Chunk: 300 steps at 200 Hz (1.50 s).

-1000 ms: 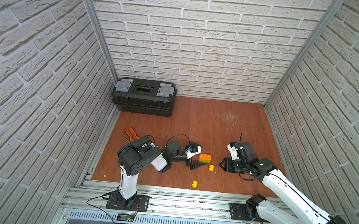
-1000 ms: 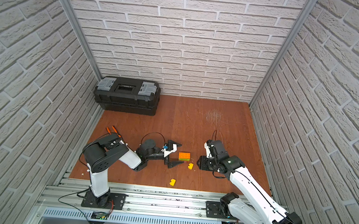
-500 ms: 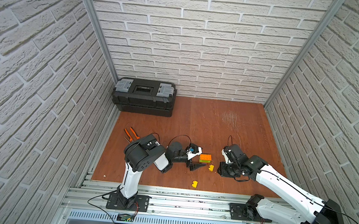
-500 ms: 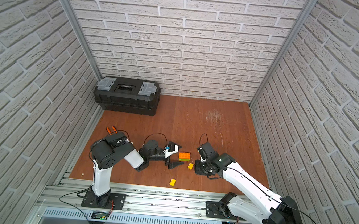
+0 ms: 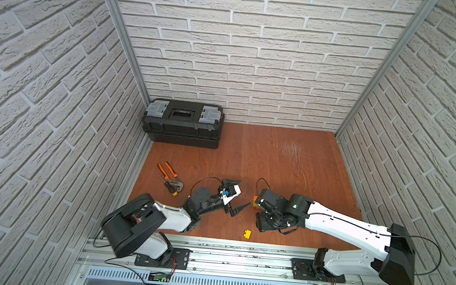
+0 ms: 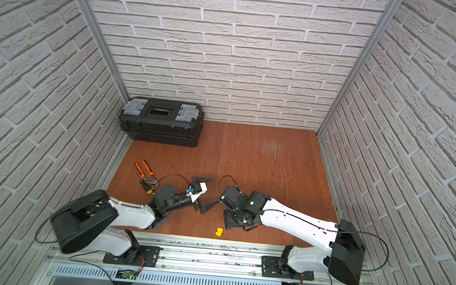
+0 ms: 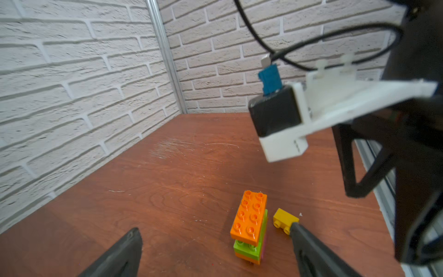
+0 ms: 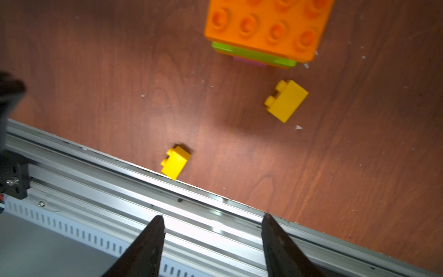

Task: Assemble a carrot with lego
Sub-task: Pick up the lego brick from the center of the board.

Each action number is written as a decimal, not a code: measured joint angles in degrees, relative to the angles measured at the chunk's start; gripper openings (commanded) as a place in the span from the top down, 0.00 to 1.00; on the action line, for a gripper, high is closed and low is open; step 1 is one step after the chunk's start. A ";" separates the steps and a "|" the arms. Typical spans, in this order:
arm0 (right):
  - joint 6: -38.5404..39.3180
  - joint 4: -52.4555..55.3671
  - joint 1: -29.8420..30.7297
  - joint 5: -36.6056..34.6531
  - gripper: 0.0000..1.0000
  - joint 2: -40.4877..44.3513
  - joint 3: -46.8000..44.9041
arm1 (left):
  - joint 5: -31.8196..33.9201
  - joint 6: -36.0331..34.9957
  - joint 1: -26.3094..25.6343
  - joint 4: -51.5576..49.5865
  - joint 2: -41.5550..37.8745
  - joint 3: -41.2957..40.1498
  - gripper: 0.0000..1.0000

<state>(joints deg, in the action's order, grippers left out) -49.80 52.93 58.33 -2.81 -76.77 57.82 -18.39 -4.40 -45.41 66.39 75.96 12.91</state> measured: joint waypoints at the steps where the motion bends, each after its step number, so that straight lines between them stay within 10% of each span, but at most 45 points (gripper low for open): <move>1: -0.11 -0.07 0.22 -0.04 0.43 -0.44 0.33 | 0.24 0.11 -0.04 -0.33 -0.96 -0.31 0.02; 40: -1.70 -2.71 3.13 -0.02 0.61 -10.25 3.78 | 7.15 2.67 -0.76 -18.38 -29.33 -4.63 0.02; 97: -1.53 -3.43 3.39 1.01 0.43 -17.57 5.05 | 19.80 9.55 -1.29 -46.49 -73.22 -9.94 0.02; 300: -11.08 -14.56 -0.04 11.61 0.59 -18.71 -3.63 | 34.16 29.57 -2.78 -71.12 -64.72 -4.48 0.02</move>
<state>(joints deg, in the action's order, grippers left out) -60.88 38.37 58.28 8.80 -95.48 54.19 15.77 25.17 -48.18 -4.73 11.25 8.43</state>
